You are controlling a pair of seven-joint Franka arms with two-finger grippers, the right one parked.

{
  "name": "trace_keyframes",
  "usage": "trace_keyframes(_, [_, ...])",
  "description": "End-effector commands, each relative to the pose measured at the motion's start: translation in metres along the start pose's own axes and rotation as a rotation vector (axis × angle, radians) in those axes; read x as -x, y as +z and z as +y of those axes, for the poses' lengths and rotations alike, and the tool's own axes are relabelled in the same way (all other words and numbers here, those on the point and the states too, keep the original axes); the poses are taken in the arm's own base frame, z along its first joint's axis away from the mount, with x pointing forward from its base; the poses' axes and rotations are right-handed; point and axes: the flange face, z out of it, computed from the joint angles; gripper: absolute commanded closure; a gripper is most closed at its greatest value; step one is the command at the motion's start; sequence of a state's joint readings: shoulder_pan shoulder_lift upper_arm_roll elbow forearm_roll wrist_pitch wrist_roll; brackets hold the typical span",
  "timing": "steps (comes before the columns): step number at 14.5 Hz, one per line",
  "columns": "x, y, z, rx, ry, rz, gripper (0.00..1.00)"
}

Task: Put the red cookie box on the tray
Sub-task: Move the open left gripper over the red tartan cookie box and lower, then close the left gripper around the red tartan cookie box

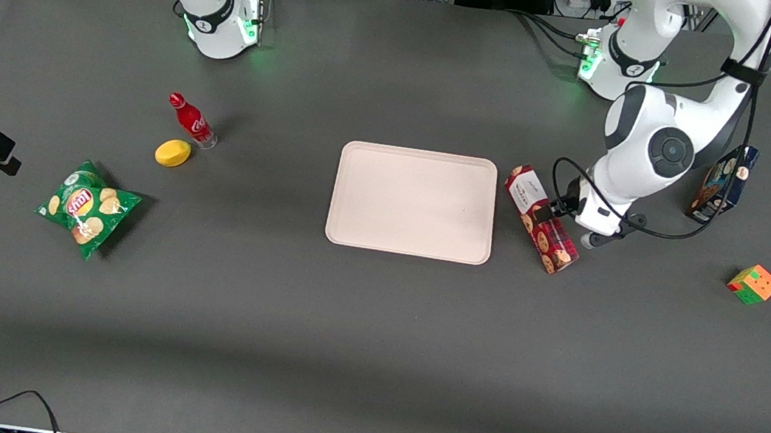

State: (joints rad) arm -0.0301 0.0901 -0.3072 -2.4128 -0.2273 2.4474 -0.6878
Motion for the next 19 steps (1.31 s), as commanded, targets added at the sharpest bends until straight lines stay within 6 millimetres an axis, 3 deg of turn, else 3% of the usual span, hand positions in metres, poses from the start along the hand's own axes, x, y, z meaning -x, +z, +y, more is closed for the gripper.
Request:
trace_keyframes(1, [-0.005,0.025,0.003,0.012,-0.019,0.003,0.0])
trace_keyframes(8, [0.005,0.068,0.011,-0.001,0.004,-0.039,0.0])
trace_keyframes(12, [0.006,0.076,0.012,0.002,0.005,-0.041,0.04])
trace_keyframes(13, [0.005,0.077,0.013,0.005,0.005,-0.038,0.17])
trace_keyframes(14, [0.005,0.077,0.013,0.005,0.007,-0.038,0.39])
trace_keyframes(17, [0.003,0.074,0.015,0.007,0.008,-0.035,0.9])
trace_keyframes(19, [0.002,0.072,0.017,0.01,0.008,-0.034,0.96])
